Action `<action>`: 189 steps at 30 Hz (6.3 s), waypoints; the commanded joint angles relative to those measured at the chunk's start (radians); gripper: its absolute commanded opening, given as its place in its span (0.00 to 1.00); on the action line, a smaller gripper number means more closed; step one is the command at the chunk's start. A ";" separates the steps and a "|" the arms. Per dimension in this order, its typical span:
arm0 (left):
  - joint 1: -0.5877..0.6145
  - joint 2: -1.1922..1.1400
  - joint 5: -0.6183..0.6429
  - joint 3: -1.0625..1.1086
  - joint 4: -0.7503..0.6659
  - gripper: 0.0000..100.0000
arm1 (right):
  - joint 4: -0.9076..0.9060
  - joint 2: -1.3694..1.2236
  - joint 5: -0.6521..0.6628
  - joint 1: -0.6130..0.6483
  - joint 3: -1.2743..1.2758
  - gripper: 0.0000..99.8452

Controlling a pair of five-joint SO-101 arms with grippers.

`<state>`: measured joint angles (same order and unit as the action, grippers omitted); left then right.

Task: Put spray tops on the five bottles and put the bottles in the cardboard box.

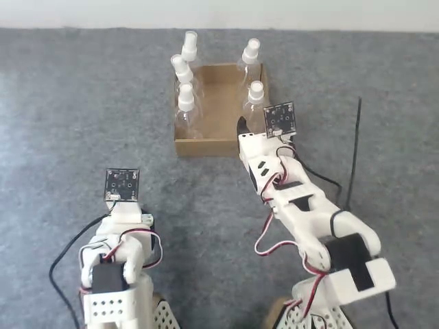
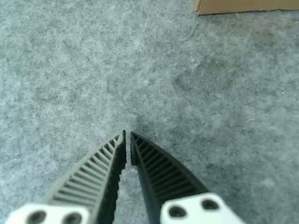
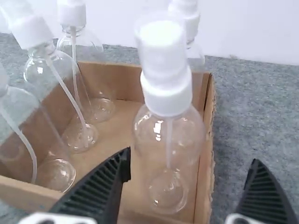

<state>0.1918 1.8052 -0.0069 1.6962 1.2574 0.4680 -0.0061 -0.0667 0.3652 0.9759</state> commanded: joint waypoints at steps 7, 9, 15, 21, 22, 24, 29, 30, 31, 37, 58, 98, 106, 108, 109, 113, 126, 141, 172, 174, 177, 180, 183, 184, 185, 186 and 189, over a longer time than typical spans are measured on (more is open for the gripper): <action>0.003 0.015 -0.003 -0.012 0.003 0.01 | -0.005 0.087 0.005 0.001 0.017 0.33; 0.003 0.015 -0.003 -0.012 0.003 0.01 | -0.005 0.087 0.005 -0.001 0.020 0.33; 0.003 0.015 -0.003 -0.012 0.003 0.01 | -0.004 0.087 0.106 0.010 0.054 0.33; 0.003 0.015 -0.003 -0.012 0.003 0.01 | -0.004 0.087 0.107 0.016 0.060 0.33; 0.003 0.015 -0.003 -0.012 0.003 0.01 | -0.004 0.087 0.107 0.015 0.060 0.33; 0.003 0.015 -0.003 -0.012 0.003 0.01 | -0.004 0.093 0.109 0.015 0.071 0.33; 0.003 0.015 -0.003 -0.012 0.003 0.01 | -0.005 0.196 0.106 0.015 0.127 0.33; 0.003 0.015 -0.003 -0.012 0.003 0.01 | -0.005 0.217 0.106 0.015 0.140 0.33; 0.003 0.015 -0.003 -0.012 0.003 0.01 | -0.005 0.237 0.106 0.015 0.150 0.31; 0.003 0.015 -0.003 -0.012 0.003 0.01 | -0.005 0.305 0.104 0.015 0.181 0.14; 0.003 0.015 -0.003 -0.012 0.003 0.01 | 0.001 0.429 0.110 0.016 0.250 0.03; 0.003 0.015 -0.003 -0.012 0.003 0.01 | -0.005 1.389 0.110 0.004 0.635 0.03; 0.003 0.015 -0.003 -0.012 0.003 0.01 | -0.005 1.454 0.107 -0.038 0.638 0.03; 0.003 0.015 -0.003 -0.012 0.003 0.01 | -0.005 1.468 0.104 -0.065 0.638 0.03; 0.003 0.015 -0.003 -0.012 0.003 0.01 | -0.005 1.480 0.104 -0.074 0.638 0.03; 0.003 0.015 -0.003 -0.012 0.003 0.01 | -0.005 1.549 0.104 -0.088 0.646 0.03; 0.003 0.015 -0.003 -0.012 0.003 0.01 | -0.194 1.830 0.110 -0.162 0.603 0.03; 0.003 0.015 -0.003 -0.012 0.003 0.01 | -0.421 1.824 0.104 -0.263 0.569 0.03; 0.003 0.015 -0.003 -0.012 0.003 0.01 | -0.911 1.822 0.101 -0.277 0.709 0.03; 0.003 0.015 -0.003 -0.012 0.003 0.01 | -0.963 1.822 0.101 -0.275 0.709 0.03; 0.003 0.015 -0.003 -0.012 0.003 0.01 | -1.053 1.822 0.100 -0.274 0.709 0.03; 0.003 0.015 -0.003 -0.012 0.003 0.01 | -1.110 1.822 0.100 -0.285 0.709 0.03; 0.003 0.015 -0.003 -0.012 0.003 0.01 | -1.175 1.822 0.100 -0.292 0.709 0.03; 0.003 0.015 -0.003 -0.012 0.003 0.01 | -1.199 1.822 0.100 -0.292 0.709 0.03; 0.003 0.015 -0.003 -0.012 0.003 0.01 | -1.225 1.822 0.100 -0.292 0.709 0.03; 0.003 0.015 -0.003 -0.012 0.003 0.01 | -1.253 1.822 0.100 -0.288 0.709 0.03; 0.003 0.015 -0.003 -0.012 0.003 0.01 | -1.334 1.822 0.100 -0.288 0.709 0.03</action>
<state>0.1918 1.8052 -0.0069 1.6962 1.2574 -0.8025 1.8029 0.0269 0.0829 1.6632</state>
